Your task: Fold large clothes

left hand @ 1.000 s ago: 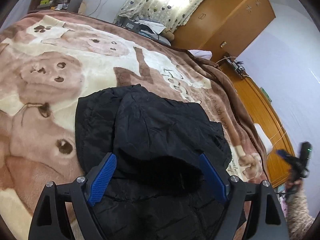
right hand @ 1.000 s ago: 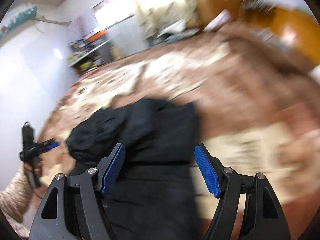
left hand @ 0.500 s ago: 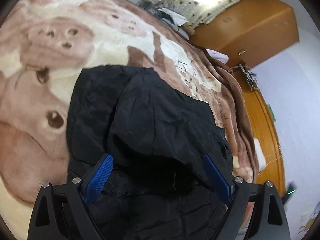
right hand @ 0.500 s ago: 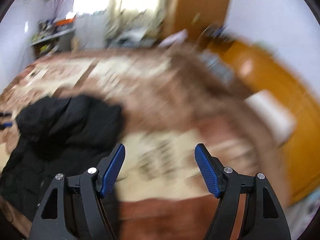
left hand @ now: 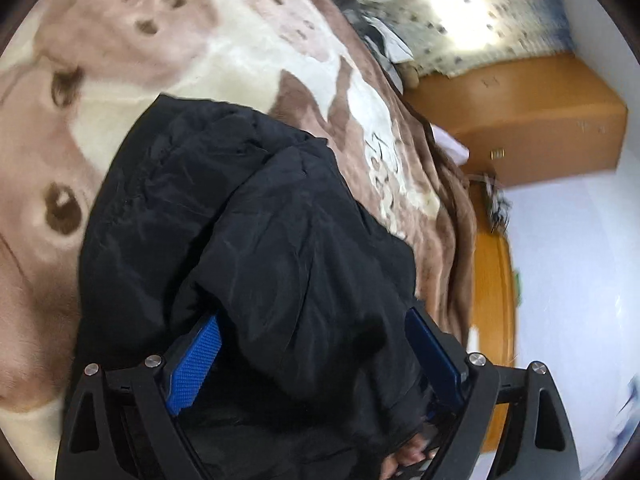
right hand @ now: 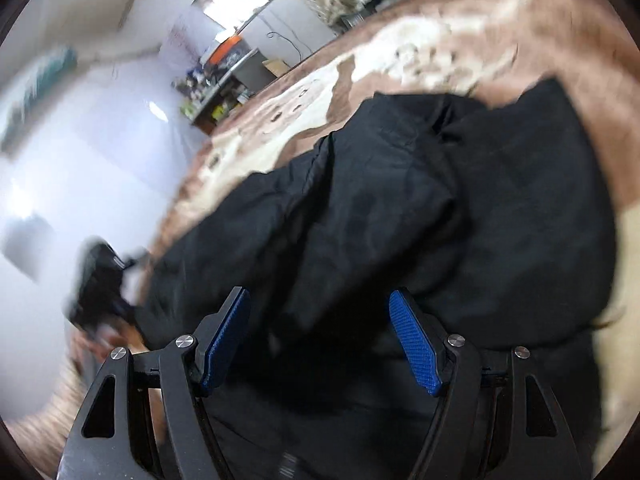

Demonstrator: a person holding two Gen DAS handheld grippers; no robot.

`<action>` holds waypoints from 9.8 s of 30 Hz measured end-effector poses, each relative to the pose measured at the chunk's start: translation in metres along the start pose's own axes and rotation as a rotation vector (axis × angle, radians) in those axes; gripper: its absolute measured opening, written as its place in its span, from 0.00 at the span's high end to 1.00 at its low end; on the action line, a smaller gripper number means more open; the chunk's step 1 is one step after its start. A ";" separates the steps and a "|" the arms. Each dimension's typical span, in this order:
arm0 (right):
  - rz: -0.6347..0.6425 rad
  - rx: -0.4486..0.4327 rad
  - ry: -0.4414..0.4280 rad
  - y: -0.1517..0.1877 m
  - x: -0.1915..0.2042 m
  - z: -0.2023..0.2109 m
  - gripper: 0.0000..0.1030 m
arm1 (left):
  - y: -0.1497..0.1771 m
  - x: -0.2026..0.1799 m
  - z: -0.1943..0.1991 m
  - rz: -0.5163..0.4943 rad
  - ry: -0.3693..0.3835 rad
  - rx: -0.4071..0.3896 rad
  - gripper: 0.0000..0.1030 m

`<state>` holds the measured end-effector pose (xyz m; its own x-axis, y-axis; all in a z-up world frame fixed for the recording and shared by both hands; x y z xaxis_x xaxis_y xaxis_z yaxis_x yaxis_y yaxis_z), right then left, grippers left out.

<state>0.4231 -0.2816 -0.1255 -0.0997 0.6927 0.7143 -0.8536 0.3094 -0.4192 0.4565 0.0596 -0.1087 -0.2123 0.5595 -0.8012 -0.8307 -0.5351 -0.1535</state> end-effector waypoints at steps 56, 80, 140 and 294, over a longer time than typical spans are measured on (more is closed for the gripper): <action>0.587 0.062 0.469 0.036 0.019 -0.070 0.53 | 0.055 -0.018 -0.112 -0.795 -0.572 -0.010 0.29; 0.567 -0.136 0.394 0.053 0.071 0.141 0.49 | 0.097 -0.041 0.066 -0.679 -0.388 -0.047 0.24; 0.165 -0.114 0.342 0.294 0.041 0.315 0.86 | 0.337 0.056 0.246 -0.372 -0.186 -0.003 0.81; 0.434 -0.004 0.646 0.147 0.015 0.036 0.39 | 0.177 0.005 -0.051 -0.729 -0.672 -0.017 0.21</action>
<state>0.2781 -0.2497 -0.1563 -0.1054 0.9943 0.0180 -0.8041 -0.0746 -0.5897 0.3348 -0.0646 -0.1692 0.0955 0.9953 -0.0132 -0.8677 0.0768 -0.4911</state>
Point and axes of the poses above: each gripper's, at about its wrist camera, not at the fingertips, and z roughly against the way its jaws point, x to its left, y to its underside, the point moved 4 cm from there along -z, roughly the way its jaws point, and after that the axes turned 5 degrees about -x, right-handed, at the moved point
